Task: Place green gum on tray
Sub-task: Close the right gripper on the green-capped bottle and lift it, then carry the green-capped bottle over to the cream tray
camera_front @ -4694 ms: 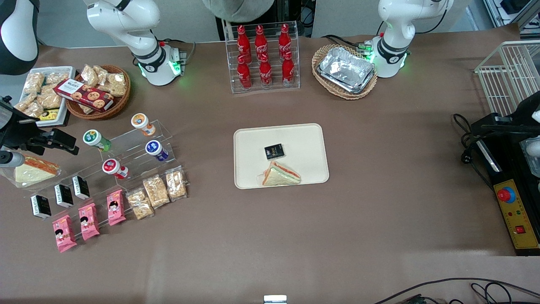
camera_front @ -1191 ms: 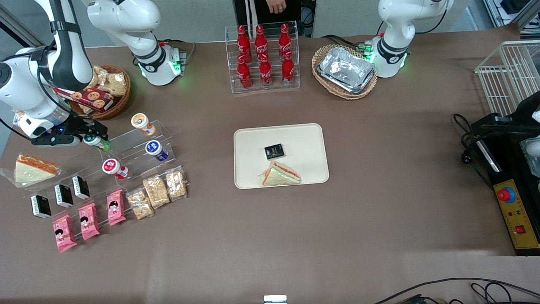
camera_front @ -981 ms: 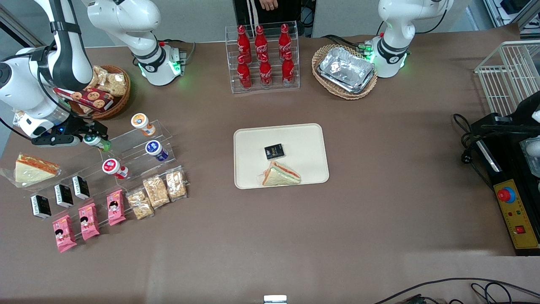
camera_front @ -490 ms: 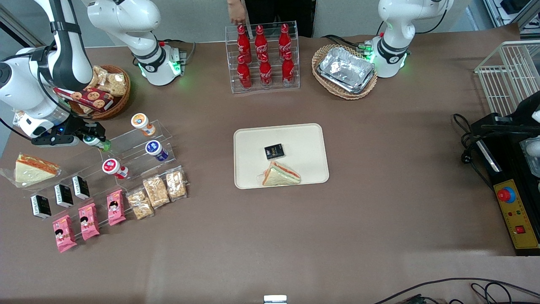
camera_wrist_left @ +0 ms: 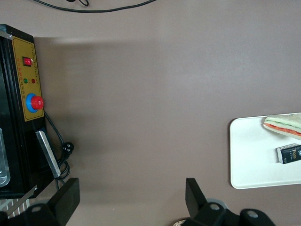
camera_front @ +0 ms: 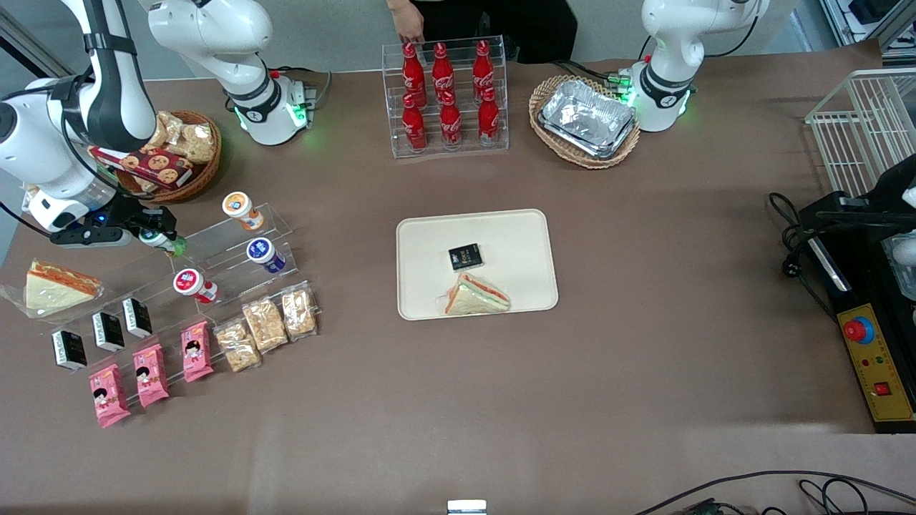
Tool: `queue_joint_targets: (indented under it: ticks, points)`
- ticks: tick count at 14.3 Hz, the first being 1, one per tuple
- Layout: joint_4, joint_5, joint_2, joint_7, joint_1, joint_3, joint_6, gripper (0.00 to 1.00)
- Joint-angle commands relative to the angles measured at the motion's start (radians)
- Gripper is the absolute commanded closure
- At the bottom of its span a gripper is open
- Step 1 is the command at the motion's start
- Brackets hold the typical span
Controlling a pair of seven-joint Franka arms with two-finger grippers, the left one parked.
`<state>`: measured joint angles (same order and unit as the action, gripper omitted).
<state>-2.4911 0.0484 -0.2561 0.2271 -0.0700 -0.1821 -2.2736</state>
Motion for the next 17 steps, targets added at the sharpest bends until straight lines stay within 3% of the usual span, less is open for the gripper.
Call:
queue_joint_targets:
  ticks: [1, 6, 9, 13, 17]
  points:
    - [0.081, 0.008, -0.101, 0.011, -0.004, 0.01, 0.176, 0.68]
    - [0.397, -0.007, -0.098, -0.005, 0.009, 0.05, 0.576, 0.68]
    - [0.509, -0.045, -0.097, -0.147, 0.009, 0.157, 0.707, 0.68]
    - [0.546, -0.163, -0.097, -0.452, 0.007, 0.388, 0.747, 0.68]
    - [0.543, -0.255, -0.014, -0.759, 0.009, 0.632, 0.607, 0.68]
